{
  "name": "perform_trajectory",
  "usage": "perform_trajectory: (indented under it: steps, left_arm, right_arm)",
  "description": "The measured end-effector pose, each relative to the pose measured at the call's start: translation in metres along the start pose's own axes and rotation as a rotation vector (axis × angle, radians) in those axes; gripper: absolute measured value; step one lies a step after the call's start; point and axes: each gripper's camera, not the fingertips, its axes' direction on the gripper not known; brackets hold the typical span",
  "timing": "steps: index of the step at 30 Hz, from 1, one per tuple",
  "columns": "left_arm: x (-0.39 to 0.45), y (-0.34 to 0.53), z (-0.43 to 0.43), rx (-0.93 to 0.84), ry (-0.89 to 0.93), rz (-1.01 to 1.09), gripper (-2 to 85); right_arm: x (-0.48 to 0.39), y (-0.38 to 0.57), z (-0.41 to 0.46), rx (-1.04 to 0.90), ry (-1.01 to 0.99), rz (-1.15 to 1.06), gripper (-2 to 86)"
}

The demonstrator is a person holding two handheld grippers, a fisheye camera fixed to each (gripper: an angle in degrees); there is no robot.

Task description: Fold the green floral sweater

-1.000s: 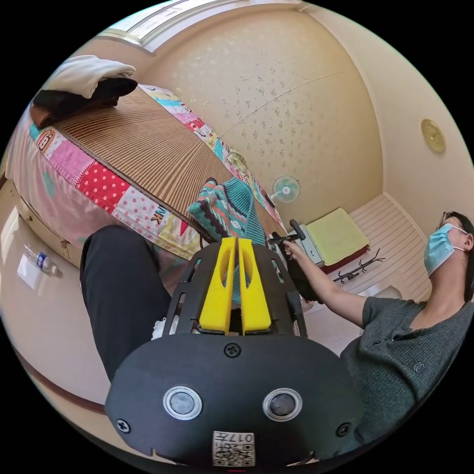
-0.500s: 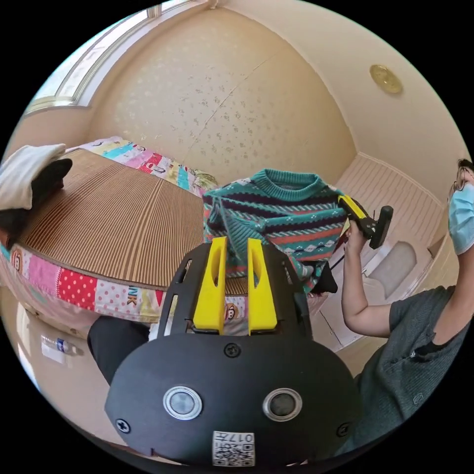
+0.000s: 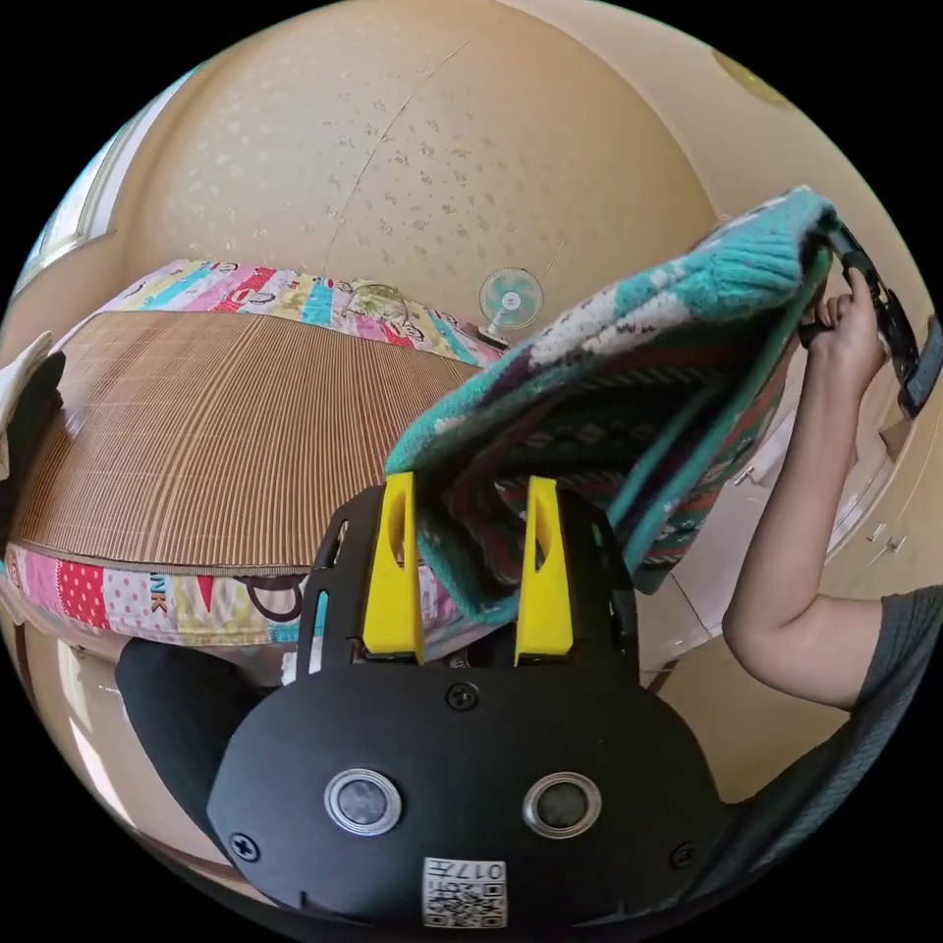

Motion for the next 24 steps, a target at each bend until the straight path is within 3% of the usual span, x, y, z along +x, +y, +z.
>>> perform_trajectory:
  steps: [3, 6, 10, 11, 13, 16, 19, 21, 24]
  left_arm:
    - [0.019, 0.017, -0.025, 0.079, -0.124, 0.011, 13.0]
    - [0.020, 0.017, -0.032, 0.032, -0.282, 0.000, 16.8]
    - [0.010, 0.014, 0.010, -0.188, 0.015, 0.036, 15.9]
    - [0.008, 0.017, 0.028, -0.256, 0.149, 0.049, 10.3]
    - [0.001, 0.023, 0.039, -0.250, 0.221, 0.010, 5.3]
    - [-0.021, 0.016, 0.018, -0.126, 0.188, -0.037, 3.3]
    - [-0.056, -0.007, -0.050, 0.126, 0.148, -0.119, 2.1]
    - [-0.058, -0.035, -0.119, 0.353, 0.143, -0.049, 1.9]
    - [-0.025, -0.069, -0.189, 0.527, 0.018, 0.120, 2.3]
  right_arm:
    - [0.033, -0.008, -0.002, -0.013, -0.049, 0.088, 3.1]
    - [0.051, -0.008, -0.008, -0.001, -0.089, 0.134, 3.2]
    - [0.053, 0.003, -0.015, -0.010, -0.132, 0.199, 3.3]
    - [0.056, 0.006, -0.017, -0.008, -0.133, 0.213, 3.3]
    - [0.067, 0.010, -0.019, 0.000, -0.170, 0.236, 3.3]
    - [0.110, 0.016, -0.021, 0.050, -0.322, 0.306, 3.3]
    - [0.174, 0.021, -0.019, 0.082, -0.483, 0.426, 3.3]
    - [0.206, 0.021, -0.019, 0.110, -0.581, 0.470, 3.4]
    - [0.240, 0.023, -0.011, 0.142, -0.688, 0.513, 3.5]
